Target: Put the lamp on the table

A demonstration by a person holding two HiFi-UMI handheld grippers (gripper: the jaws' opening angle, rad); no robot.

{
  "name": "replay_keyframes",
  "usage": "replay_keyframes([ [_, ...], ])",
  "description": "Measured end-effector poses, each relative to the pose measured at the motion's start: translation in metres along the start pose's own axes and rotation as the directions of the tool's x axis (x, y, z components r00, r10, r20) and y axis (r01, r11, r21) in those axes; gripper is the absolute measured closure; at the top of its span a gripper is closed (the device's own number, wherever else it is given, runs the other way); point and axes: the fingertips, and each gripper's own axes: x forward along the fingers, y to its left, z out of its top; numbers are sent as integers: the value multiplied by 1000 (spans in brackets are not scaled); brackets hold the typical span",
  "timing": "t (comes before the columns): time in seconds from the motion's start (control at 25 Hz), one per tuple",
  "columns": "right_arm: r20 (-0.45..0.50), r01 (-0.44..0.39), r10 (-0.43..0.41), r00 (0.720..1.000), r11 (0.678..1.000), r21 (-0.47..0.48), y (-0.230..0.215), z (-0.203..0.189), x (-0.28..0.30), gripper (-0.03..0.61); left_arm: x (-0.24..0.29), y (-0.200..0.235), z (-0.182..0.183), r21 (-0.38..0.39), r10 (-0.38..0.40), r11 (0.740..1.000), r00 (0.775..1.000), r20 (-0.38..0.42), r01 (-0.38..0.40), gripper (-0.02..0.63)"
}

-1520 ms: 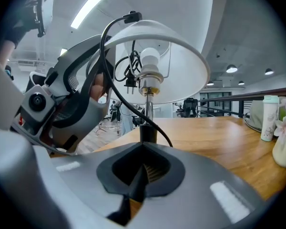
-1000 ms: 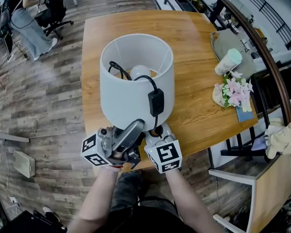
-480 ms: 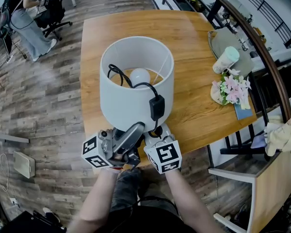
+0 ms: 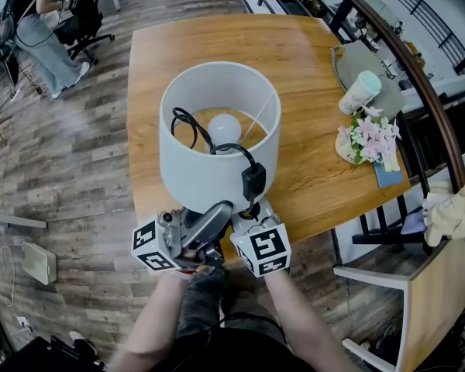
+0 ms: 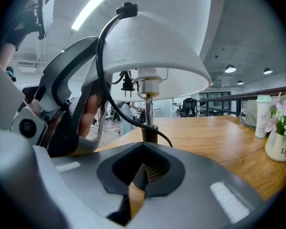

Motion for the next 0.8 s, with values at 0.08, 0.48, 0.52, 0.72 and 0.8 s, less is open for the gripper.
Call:
replay_keyframes([
  [0.08,0,-1,1,1000,1000,2,0,-1,0,571,-1,-1,-2,-3,0,1000,1000,-2,0,571],
  [0.48,-3,-16,16,1000,1000,-3,4,-5,-1,571,-6,-3,-6,4,6,1000,1000,-9,-6,565],
  [0.52,-3,-17,17,1000,1000,-3,4,-5,-1,571,-6,-3,-7,9,10,1000,1000,-11,-9,563],
  [0.72,-6,-18,18,1000,1000,-3,4,-7,-5,569,-8,-2,-11,47,31,998,999,-43,-29,548],
  [0.8,-8,-19,19,1000,1000,-1,4,-8,-6,571,-10,-1,-12,54,42,998,998,-48,-39,535],
])
